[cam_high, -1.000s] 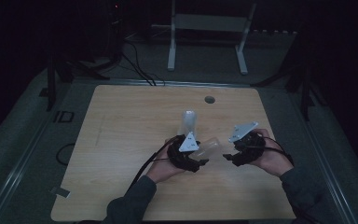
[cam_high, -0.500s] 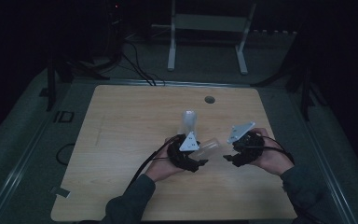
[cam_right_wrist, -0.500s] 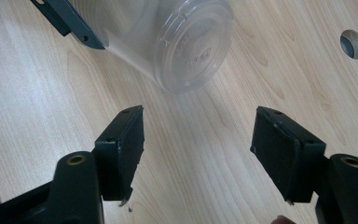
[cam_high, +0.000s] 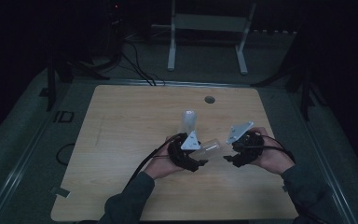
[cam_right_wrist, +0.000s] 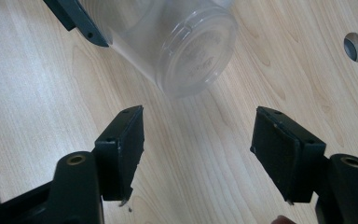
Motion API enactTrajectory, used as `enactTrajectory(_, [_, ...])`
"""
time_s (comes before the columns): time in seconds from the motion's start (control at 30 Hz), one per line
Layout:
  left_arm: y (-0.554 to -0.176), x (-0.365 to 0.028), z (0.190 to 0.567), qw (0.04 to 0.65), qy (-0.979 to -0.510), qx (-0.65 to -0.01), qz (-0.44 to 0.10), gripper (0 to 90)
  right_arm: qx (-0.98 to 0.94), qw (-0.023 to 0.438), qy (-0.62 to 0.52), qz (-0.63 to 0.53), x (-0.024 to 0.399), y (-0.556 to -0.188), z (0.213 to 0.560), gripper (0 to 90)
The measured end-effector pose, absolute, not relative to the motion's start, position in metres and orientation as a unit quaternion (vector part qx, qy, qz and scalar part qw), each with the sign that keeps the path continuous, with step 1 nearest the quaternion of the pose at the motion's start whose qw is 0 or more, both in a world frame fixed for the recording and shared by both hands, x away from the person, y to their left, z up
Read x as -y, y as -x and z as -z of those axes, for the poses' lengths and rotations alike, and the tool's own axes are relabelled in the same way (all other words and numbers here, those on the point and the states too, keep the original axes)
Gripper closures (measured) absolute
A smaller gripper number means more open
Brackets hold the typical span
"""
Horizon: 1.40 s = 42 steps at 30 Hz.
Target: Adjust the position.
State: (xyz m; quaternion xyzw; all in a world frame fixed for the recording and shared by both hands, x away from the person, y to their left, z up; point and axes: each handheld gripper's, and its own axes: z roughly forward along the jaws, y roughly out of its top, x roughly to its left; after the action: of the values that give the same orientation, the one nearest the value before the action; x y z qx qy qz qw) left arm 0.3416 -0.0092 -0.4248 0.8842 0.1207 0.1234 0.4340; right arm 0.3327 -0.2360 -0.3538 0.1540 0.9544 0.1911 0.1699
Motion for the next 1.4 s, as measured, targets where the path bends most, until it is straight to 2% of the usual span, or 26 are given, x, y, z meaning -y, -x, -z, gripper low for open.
enactTrajectory(1.4, [-0.332, 0.022, 0.424, 0.381, -0.91, -0.071, -0.147, 29.6, -0.973, 0.135, -0.106, -0.153, 0.22, -0.329, 0.355, 34.1])
